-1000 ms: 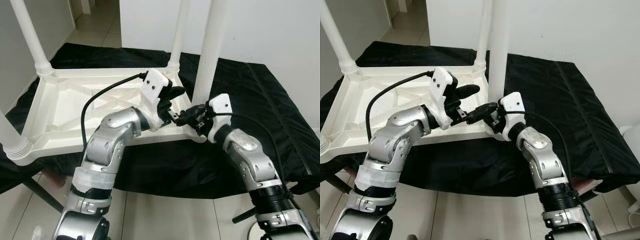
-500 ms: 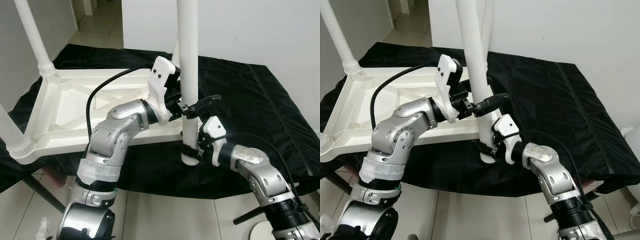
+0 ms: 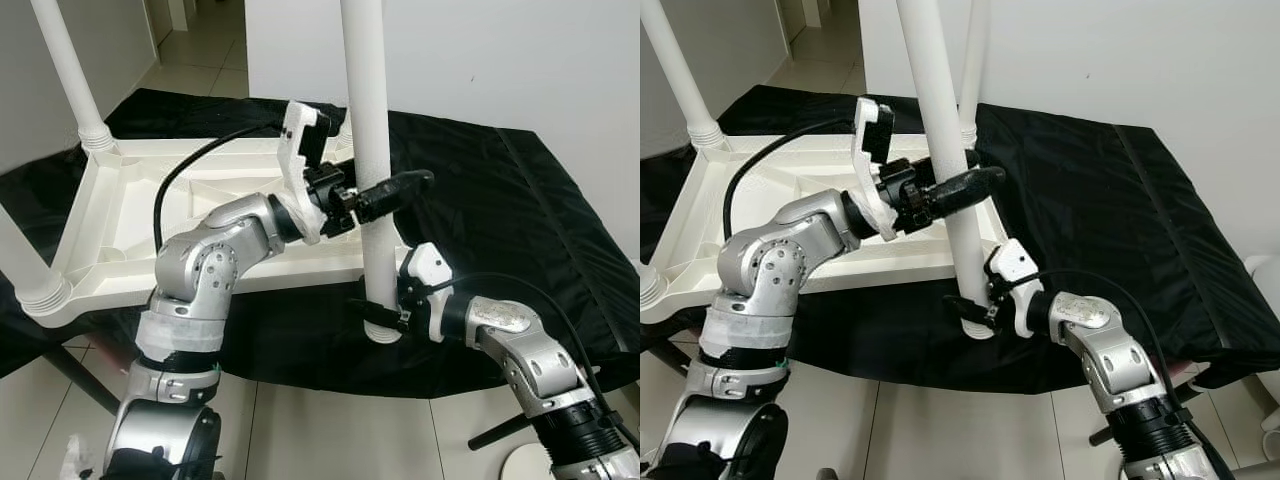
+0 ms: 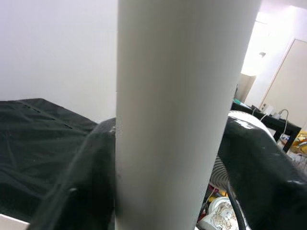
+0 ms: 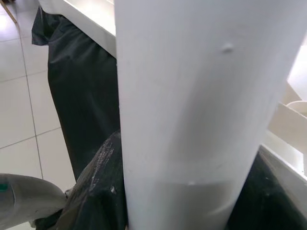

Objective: Building children table

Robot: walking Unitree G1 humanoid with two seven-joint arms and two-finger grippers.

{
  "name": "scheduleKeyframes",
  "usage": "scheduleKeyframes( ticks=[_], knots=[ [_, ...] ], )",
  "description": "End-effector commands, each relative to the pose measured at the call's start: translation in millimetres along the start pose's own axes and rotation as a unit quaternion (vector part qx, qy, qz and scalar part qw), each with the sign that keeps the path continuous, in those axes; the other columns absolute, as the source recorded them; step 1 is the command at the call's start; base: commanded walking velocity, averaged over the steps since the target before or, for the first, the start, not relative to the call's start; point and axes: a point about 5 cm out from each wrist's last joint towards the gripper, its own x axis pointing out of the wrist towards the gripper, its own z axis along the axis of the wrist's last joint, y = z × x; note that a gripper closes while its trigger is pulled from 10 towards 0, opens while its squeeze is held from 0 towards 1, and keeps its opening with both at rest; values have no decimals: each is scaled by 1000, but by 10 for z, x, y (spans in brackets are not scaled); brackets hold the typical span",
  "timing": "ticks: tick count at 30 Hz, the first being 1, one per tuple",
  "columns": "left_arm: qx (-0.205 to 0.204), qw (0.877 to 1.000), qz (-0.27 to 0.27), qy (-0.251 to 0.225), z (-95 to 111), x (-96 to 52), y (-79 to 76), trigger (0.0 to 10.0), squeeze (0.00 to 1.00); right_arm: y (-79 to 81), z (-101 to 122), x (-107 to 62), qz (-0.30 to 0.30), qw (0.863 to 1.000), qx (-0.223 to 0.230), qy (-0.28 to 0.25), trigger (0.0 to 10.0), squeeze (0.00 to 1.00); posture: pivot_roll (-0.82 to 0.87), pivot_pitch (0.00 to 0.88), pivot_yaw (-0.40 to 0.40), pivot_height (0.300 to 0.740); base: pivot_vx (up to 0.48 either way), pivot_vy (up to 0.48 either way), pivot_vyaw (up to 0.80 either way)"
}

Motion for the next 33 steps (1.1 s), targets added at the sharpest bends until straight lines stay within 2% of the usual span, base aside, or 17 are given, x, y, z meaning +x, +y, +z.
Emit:
scheduleKeyframes(
  ticks=[1, 6, 14, 15, 16, 17, 21, 22, 23, 27, 29, 32, 33],
  knots=[
    [5, 998, -68, -2, 29, 30, -73, 0, 0, -13, -14, -32, 0, 1000, 7, -1, 10000, 0, 24, 43, -24, 740, 0, 0, 0],
    [5, 998, -66, -1, 39, 30, -67, 0, 0, -6, -9, -18, 3, 1000, 9, -4, 10000, 0, 25, 41, -24, 740, 0, 0, 0],
    [29, 999, -24, 8, 48, 62, 15, 0, 0, -31, -11, -9, -3, 1000, 9, -5, 10000, 0, 25, 35, -28, 740, 0, 0, 0],
    [35, 999, -10, 11, 54, 73, 40, 1529, 0, -42, -3, -2, -8, 1000, 12, -8, 10000, 0, 25, 32, -28, 740, 0, 0, 0],
    [38, 999, -1, 12, 59, 80, 57, 1529, 0, -49, 3, 4, -12, 1000, 14, -10, 10000, 0, 25, 32, -28, 740, 0, 0, 0],
    [45, 999, 10, 16, 67, 89, 73, 10000, 0, -59, 11, 9, -16, 1000, 20, -12, 10000, 0, 25, 29, -28, 740, 0, 0, 0],
    [49, 998, 16, 18, 73, 95, 82, 10000, 0, -66, 15, 12, -18, 999, 24, -14, 10000, 0, 25, 29, -28, 740, 0, 0, 0],
    [55, 998, 36, 25, 80, 108, 116, 10000, 0, -91, 30, 20, -31, 999, 21, -21, 10000, 314, 25, 27, -28, 740, 0, 0, 0],
    [58, 997, 50, 30, 86, 117, 140, 10000, 0, -117, 41, 27, -44, 998, 23, -27, 10000, 1000, 27, 24, -28, 740, 0, 0, 0],
    [43, 995, 77, 54, 133, 146, 198, 10000, 0, -176, 99, 42, -74, 995, 33, -50, 10000, 1000, 26, 23, -29, 740, 0, 0, 0],
    [29, 990, 112, 78, 173, 155, 293, 10000, 0, -229, 149, 58, -103, 992, 36, -66, 10000, 1000, 23, 22, -27, 740, 0, 0, 0],
    [29, 988, 126, 80, 209, 156, 332, 10000, 0, -255, 168, 67, -120, 990, 31, -71, 10000, 1000, 23, 22, -27, 740, 0, 0, 0],
    [30, 988, 130, 79, 273, 157, 360, 10000, 0, -295, 187, 85, -145, 986, 31, -77, 10000, 1000, 21, 21, -25, 740, 0, 0, 0]
  ],
)
